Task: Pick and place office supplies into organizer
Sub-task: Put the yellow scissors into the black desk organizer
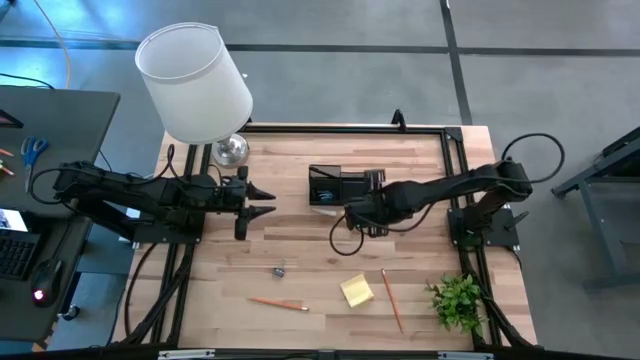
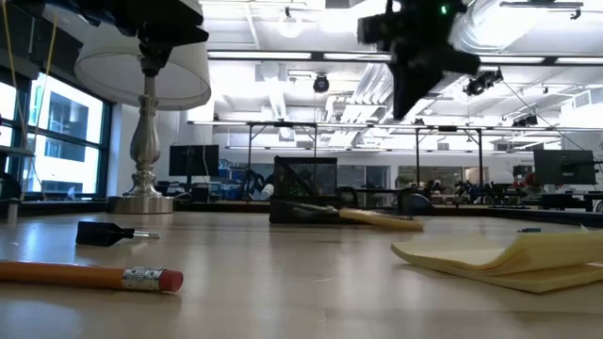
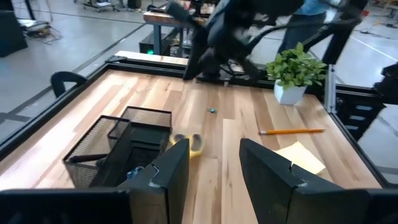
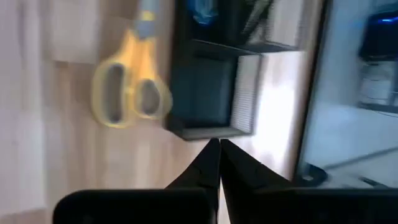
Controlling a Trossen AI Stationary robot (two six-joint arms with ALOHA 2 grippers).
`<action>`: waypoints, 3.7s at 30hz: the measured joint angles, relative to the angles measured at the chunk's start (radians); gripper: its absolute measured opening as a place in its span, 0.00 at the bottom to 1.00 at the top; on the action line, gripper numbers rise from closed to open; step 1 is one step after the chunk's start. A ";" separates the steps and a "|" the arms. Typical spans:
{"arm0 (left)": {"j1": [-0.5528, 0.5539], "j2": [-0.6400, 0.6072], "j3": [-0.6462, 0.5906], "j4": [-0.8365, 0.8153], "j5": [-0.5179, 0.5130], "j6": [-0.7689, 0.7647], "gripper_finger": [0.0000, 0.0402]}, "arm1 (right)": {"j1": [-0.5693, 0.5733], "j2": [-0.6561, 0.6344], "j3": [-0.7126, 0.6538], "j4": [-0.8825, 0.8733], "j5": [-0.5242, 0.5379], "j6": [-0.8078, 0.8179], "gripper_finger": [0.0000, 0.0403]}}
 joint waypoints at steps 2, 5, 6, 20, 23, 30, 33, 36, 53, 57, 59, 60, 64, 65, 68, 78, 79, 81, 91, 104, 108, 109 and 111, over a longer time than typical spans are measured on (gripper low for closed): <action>0.000 0.000 0.000 0.000 -0.013 0.000 0.33 | 0.001 0.000 0.045 -0.034 -0.009 0.009 0.00; 0.000 0.000 0.000 0.000 -0.013 0.000 0.33 | 0.001 -0.001 0.077 -0.024 -0.104 0.073 0.01; 0.000 0.000 0.000 0.000 -0.013 0.000 0.33 | 0.001 -0.001 0.077 -0.009 -0.154 0.090 0.02; 0.000 0.000 0.000 0.000 -0.013 0.000 0.33 | 0.025 -0.002 -0.339 0.460 -0.404 0.017 0.09; 0.000 0.000 0.000 0.000 -0.020 0.000 0.33 | 0.011 -0.002 -0.404 0.552 -0.403 -0.045 0.11; 0.000 0.000 0.000 0.001 -0.023 0.000 0.33 | -0.023 -0.002 -0.487 0.688 -0.368 -0.082 0.22; 0.000 0.000 0.000 0.001 -0.023 0.000 0.33 | -0.035 -0.002 -0.506 0.706 -0.330 -0.082 0.24; 0.000 0.000 0.000 0.001 -0.023 0.000 0.33 | -0.047 -0.002 -0.517 0.708 -0.323 -0.082 0.24; 0.000 0.000 0.000 0.001 -0.022 0.000 0.33 | -0.082 -0.006 -0.615 0.838 -0.443 -0.082 0.14; 0.000 0.000 0.000 0.001 -0.021 0.000 0.33 | -0.072 -0.002 -0.579 0.779 -0.434 -0.108 0.03; 0.000 0.000 0.000 0.001 -0.028 0.000 0.33 | -0.061 0.001 -0.552 0.724 -0.391 -0.125 0.03; 0.000 0.000 0.000 0.001 -0.041 0.000 0.33 | -0.052 0.002 -0.536 0.689 -0.368 -0.133 0.03; 0.000 -0.001 0.000 0.001 -0.083 0.000 0.33 | -0.006 0.002 -0.414 0.521 -0.265 -0.161 0.02; 0.000 -0.001 0.000 0.001 -0.086 0.000 0.33 | 0.007 0.002 -0.381 0.459 -0.243 -0.161 0.02; 0.000 -0.001 0.000 0.004 -0.087 0.000 0.33 | 0.048 0.002 -0.267 0.302 -0.215 -0.185 0.01; 0.000 -0.001 0.000 0.063 0.007 -0.003 0.33 | 0.099 0.000 0.030 -0.105 0.016 -0.349 0.01; -0.001 -0.001 0.000 0.071 0.018 -0.003 0.33 | 0.092 0.000 0.046 -0.116 0.047 -0.390 0.01; -0.001 -0.001 0.000 0.078 0.025 -0.004 0.33 | 0.069 0.006 0.072 -0.147 0.094 -0.480 0.01; 0.000 -0.001 0.000 0.077 0.025 -0.004 0.33 | -0.056 0.147 0.153 -0.370 0.220 -0.496 0.01; 0.000 -0.001 0.000 0.075 0.025 -0.004 0.33 | -0.103 0.155 0.186 -0.413 0.234 -0.676 0.01; 0.000 -0.001 0.000 0.075 0.025 -0.004 0.33 | -0.128 0.160 0.186 -0.392 0.241 -0.677 0.01; 0.000 -0.001 0.000 0.075 0.025 -0.004 0.33 | -0.134 0.159 0.186 -0.383 0.242 -0.684 0.01; 0.000 -0.001 0.000 0.075 0.025 -0.004 0.33 | -0.145 0.159 0.186 -0.369 0.245 -0.709 0.01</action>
